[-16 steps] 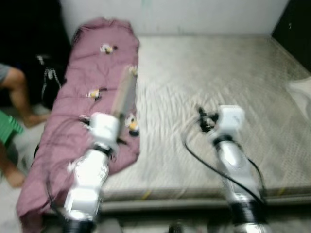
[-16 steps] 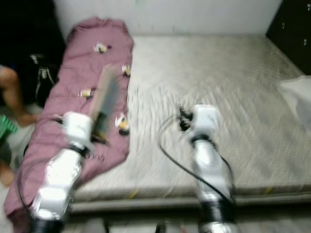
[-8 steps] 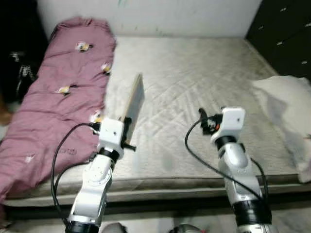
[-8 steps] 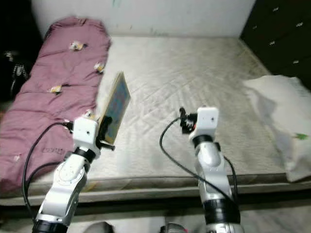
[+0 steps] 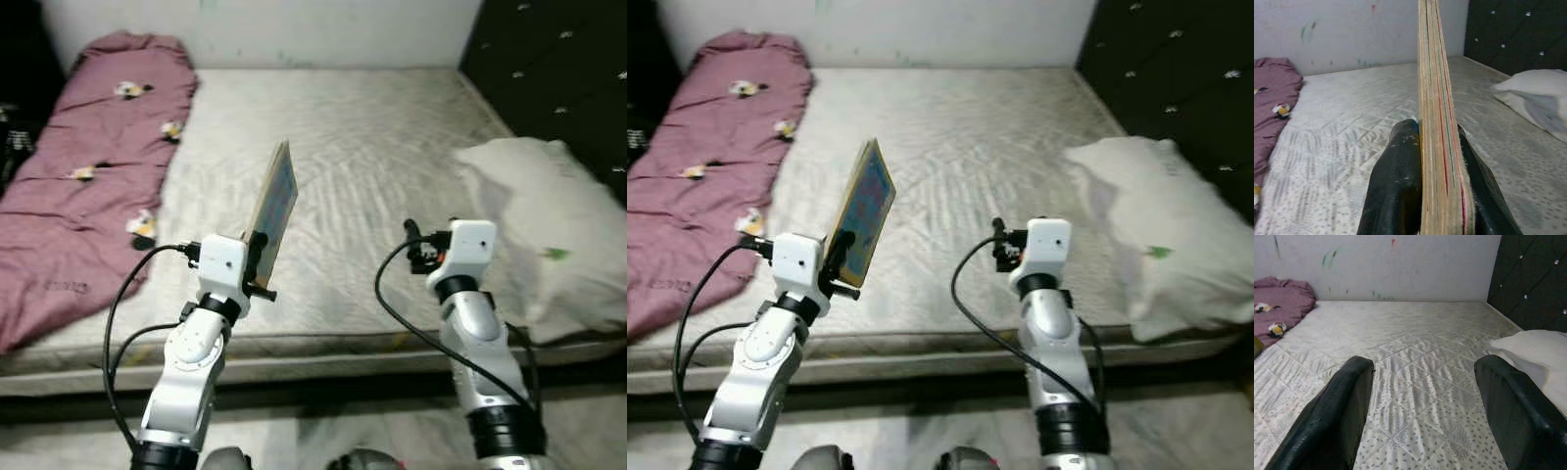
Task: Clean up the room
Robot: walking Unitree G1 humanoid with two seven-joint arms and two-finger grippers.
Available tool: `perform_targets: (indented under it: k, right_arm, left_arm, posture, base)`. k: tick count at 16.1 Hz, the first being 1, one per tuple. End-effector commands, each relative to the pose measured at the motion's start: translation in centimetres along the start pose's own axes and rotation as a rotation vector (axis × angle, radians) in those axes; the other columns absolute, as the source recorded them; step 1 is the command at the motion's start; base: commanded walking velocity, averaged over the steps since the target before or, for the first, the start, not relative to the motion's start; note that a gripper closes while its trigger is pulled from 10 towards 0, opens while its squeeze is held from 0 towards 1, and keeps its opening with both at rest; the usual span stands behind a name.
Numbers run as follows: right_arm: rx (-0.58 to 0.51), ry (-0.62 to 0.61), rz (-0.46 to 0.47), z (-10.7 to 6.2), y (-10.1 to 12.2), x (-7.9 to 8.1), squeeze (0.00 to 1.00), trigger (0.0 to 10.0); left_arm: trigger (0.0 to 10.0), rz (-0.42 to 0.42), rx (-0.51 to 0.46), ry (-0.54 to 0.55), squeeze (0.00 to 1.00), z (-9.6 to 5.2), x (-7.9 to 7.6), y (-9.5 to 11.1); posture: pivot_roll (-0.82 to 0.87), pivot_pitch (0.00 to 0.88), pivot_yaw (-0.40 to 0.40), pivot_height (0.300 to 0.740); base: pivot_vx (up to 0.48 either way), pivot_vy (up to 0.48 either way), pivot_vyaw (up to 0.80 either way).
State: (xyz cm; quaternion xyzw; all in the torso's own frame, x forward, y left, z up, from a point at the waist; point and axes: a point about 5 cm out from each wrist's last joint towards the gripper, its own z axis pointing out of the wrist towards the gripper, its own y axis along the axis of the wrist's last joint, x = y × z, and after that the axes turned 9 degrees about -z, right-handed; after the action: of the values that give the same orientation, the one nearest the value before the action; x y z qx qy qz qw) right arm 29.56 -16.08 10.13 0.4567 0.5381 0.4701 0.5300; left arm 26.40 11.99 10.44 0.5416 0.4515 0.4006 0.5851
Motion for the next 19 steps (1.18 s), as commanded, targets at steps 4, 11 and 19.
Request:
perform_targets:
  k: [4,11,19]
  right_arm:
    - [-0.017,0.012,0.001,0.31,0.57,0.42,0.0,10.0]
    - [-0.017,0.009,-0.001,0.4,0.6,0.25,0.0,10.0]
    - [-0.006,-0.005,0.005,0.32,0.4,0.01,0.0,10.0]
  left_arm:
    - [10.0,0.003,-0.071,-0.012,0.0,0.03,0.23,1.46]
    - [10.0,-0.004,-0.076,-0.021,0.0,0.18,0.09,1.48]
    - [10.0,0.037,-0.061,0.007,0.0,0.36,0.32,1.29]
  posture:
    - [-0.01,0.0,-0.018,0.74]
    - [-0.01,0.0,-0.02,0.74]
    - [-0.01,0.0,-0.016,0.74]
  base:
    - [0.336,0.0,0.0]
    - [0.394,0.0,0.0]
    - [0.049,-0.03,0.0]
